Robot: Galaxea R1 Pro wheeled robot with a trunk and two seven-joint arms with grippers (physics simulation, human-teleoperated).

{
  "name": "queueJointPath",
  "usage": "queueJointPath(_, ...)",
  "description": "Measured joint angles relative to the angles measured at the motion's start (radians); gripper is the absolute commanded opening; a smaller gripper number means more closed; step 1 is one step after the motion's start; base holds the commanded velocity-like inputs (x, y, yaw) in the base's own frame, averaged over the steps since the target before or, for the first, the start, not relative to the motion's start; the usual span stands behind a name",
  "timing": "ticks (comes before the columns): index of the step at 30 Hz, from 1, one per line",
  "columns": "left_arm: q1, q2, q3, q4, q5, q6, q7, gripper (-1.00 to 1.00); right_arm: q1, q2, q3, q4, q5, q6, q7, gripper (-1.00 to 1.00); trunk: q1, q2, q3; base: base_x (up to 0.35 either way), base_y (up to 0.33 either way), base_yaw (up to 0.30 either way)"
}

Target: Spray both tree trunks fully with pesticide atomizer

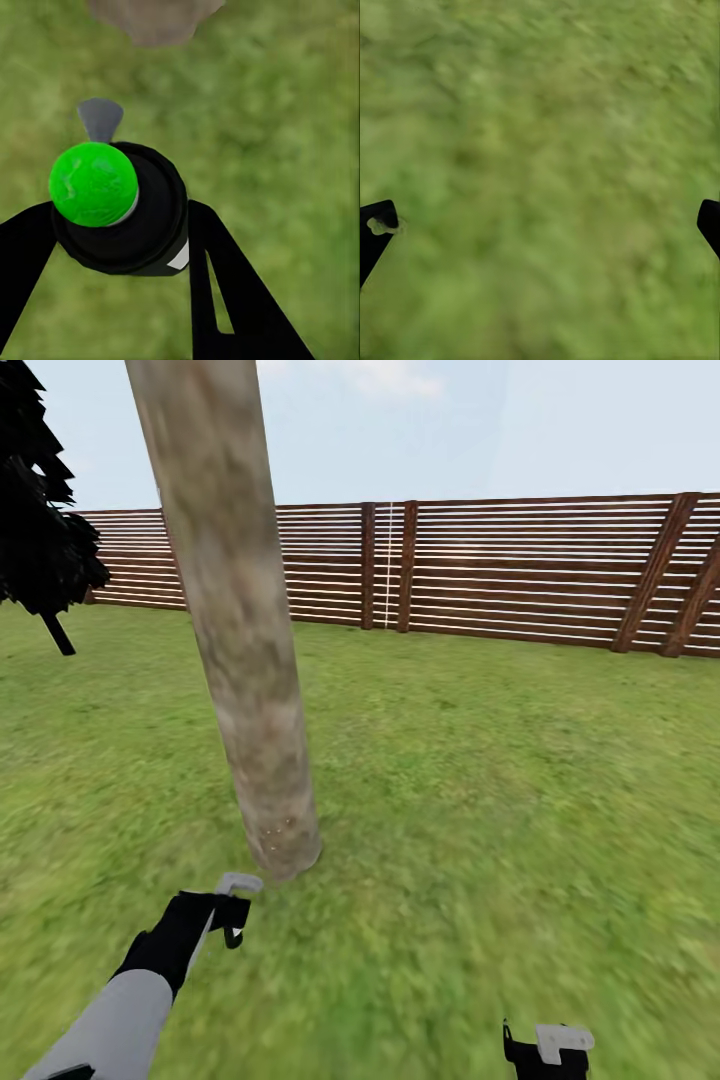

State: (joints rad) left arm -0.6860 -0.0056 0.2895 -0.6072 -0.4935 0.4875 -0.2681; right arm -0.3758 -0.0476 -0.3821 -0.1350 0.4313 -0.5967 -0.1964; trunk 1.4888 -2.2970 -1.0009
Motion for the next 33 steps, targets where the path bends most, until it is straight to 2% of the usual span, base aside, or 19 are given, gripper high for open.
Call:
queueJointPath(1, -0.001, -0.023, -0.001, 0.000, 0.003, 0.000, 0.000, -1.00, 0.000, 0.000, 0.000, 0.000, 0.000, 0.000, -0.001, 1.00, 0.000, 0.000, 0.000, 0.165, 0.000, 0.000)
queueJointPath(2, -0.002, -0.034, -0.001, -0.001, -0.002, -0.002, 0.000, -1.00, 0.000, 0.000, 0.000, 0.000, 0.000, 0.000, -0.001, 1.00, 0.000, 0.000, 0.000, 0.085, 0.000, 0.000)
queueJointPath(6, -0.003, -0.065, -0.003, -0.014, -0.003, -0.003, -0.001, -1.00, 0.000, 0.000, 0.000, 0.000, 0.000, 0.000, -0.002, 1.00, 0.000, 0.000, 0.000, 0.019, 0.000, 0.000)
queueJointPath(8, -0.002, -0.059, -0.002, -0.076, -0.007, 0.000, -0.006, -1.00, 0.000, 0.000, 0.000, 0.001, 0.000, 0.000, -0.002, 1.00, 0.000, 0.000, 0.000, 0.001, 0.000, 0.000)
queueJointPath(11, 0.004, -0.022, 0.000, -0.138, -0.013, 0.006, -0.052, -1.00, 0.000, 0.000, 0.000, 0.001, 0.000, 0.000, -0.003, 1.00, 0.000, 0.000, 0.000, -0.016, 0.002, 0.000)
queueJointPath(12, 0.007, -0.018, -0.003, -0.143, -0.009, 0.008, -0.057, -1.00, 0.000, 0.000, 0.000, 0.001, 0.000, 0.000, -0.004, 1.00, 0.000, 0.000, 0.000, -0.185, 0.035, 0.000)
queueJointPath(14, 0.008, -0.025, -0.007, -0.146, -0.007, 0.008, -0.061, -1.00, 0.000, 0.000, 0.000, 0.002, 0.000, 0.000, -0.004, 1.00, 0.000, 0.000, 0.000, -0.226, 0.047, 0.000)
queueJointPath(15, 0.006, -0.035, -0.014, -0.146, -0.004, 0.009, -0.062, -1.00, 0.000, 0.000, 0.000, 0.002, 0.000, 0.000, -0.004, 1.00, 0.000, 0.000, 0.000, -0.070, 0.015, 0.000)
queueJointPath(16, 0.000, -0.059, -0.034, -0.148, 0.000, 0.010, -0.063, -1.00, 0.000, 0.000, 0.000, 0.002, 0.000, 0.000, -0.005, 1.00, 0.000, 0.000, 0.000, -0.036, 0.007, 0.000)
queueJointPath(18, -0.006, -0.075, -0.050, -0.172, -0.005, 0.011, -0.063, -1.00, 0.000, 0.000, 0.000, 0.002, 0.000, 0.000, -0.005, 1.00, 0.000, 0.000, 0.000, -0.014, 0.003, 0.000)
queueJointPath(20, -0.011, -0.067, -0.053, -0.203, -0.009, 0.035, -0.064, -1.00, 0.000, 0.000, 0.000, 0.002, 0.000, 0.000, -0.005, 1.00, 0.000, 0.000, 0.000, -0.003, 0.001, 0.000)
queueJointPath(22, -0.021, -0.023, -0.050, -0.242, -0.013, 0.070, -0.084, -1.00, 0.000, 0.000, 0.000, 0.002, 0.000, 0.000, -0.005, 1.00, 0.000, 0.000, 0.000, 0.000, 0.000, 0.000)
queueJointPath(24, -0.022, -0.020, -0.055, -0.249, -0.005, 0.079, -0.113, -1.00, 0.000, 0.000, 0.000, 0.002, 0.000, 0.000, -0.005, 1.00, 0.000, 0.000, 0.000, 0.000, 0.000, 0.000)
queueJointPath(25, -0.023, -0.031, -0.057, -0.250, -0.003, 0.081, -0.119, -1.00, 0.000, 0.000, 0.000, 0.002, 0.001, 0.000, -0.005, 1.00, 0.000, 0.000, 0.000, 0.000, 0.000, 0.000)
queueJointPath(27, -0.026, -0.090, -0.087, -0.256, 0.002, 0.127, -0.125, -1.00, 0.000, 0.000, 0.000, 0.002, 0.001, 0.000, -0.004, 1.00, 0.000, 0.000, 0.000, 0.000, 0.000, 0.000)
queueJointPath(28, -0.035, -0.095, -0.095, -0.260, -0.005, 0.142, -0.126, -1.00, 0.000, 0.000, 0.001, 0.003, 0.001, 0.000, -0.004, 1.00, 0.000, 0.000, 0.000, 0.000, 0.000, 0.000)
queueJointPath(30, -0.051, -0.087, -0.096, -0.267, -0.011, 0.155, -0.127, -1.00, 0.000, 0.000, 0.001, 0.002, 0.001, 0.000, -0.003, 1.00, 0.000, 0.000, 0.000, 0.000, 0.000, 0.000)
queueJointPath(31, -0.056, -0.062, -0.095, -0.277, -0.018, 0.159, -0.127, -1.00, 0.000, 0.000, 0.001, 0.002, 0.001, 0.000, -0.003, 1.00, 0.000, 0.000, 0.000, 0.000, 0.000, 0.000)
queueJointPath(33, -0.060, 0.010, -0.093, -0.294, -0.016, 0.184, -0.134, -1.00, 0.000, 0.000, 0.001, 0.002, 0.001, 0.000, -0.003, 1.00, 0.000, 0.000, 0.000, 0.000, 0.000, 0.000)
